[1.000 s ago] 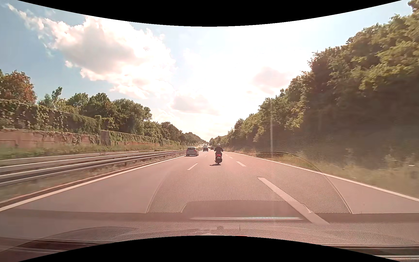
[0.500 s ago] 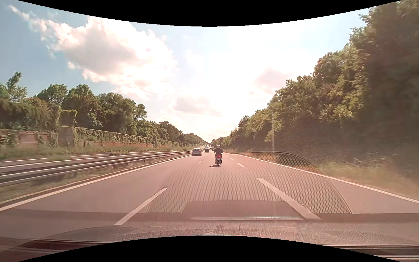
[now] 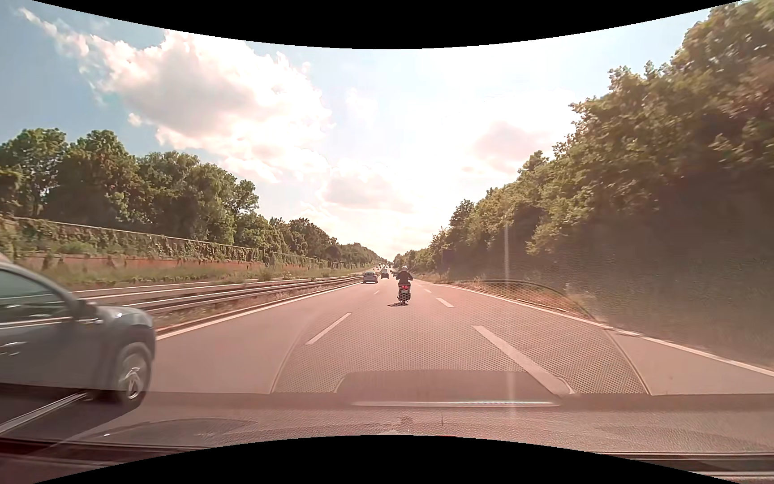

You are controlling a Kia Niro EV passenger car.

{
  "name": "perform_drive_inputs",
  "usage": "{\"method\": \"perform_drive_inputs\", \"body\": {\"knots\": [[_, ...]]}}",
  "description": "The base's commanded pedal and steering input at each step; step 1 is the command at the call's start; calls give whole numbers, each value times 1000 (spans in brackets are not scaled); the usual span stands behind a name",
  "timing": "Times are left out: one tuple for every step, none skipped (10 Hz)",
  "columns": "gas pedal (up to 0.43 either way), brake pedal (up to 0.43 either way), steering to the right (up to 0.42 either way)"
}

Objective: Follow the waypoints while adhering to traffic rules and regulations

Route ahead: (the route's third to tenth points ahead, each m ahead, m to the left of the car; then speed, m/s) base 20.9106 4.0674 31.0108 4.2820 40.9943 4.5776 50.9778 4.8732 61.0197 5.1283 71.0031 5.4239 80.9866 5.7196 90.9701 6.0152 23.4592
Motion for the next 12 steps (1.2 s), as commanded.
{"method": "perform_drive_inputs", "body": {"knots": [[248,12,-3],[248,12,-3],[248,12,-3],[248,12,-2],[248,12,-2],[248,12,-2],[248,12,-2],[248,12,-1],[248,12,0],[248,12,1],[248,12,1],[248,6,1]]}}
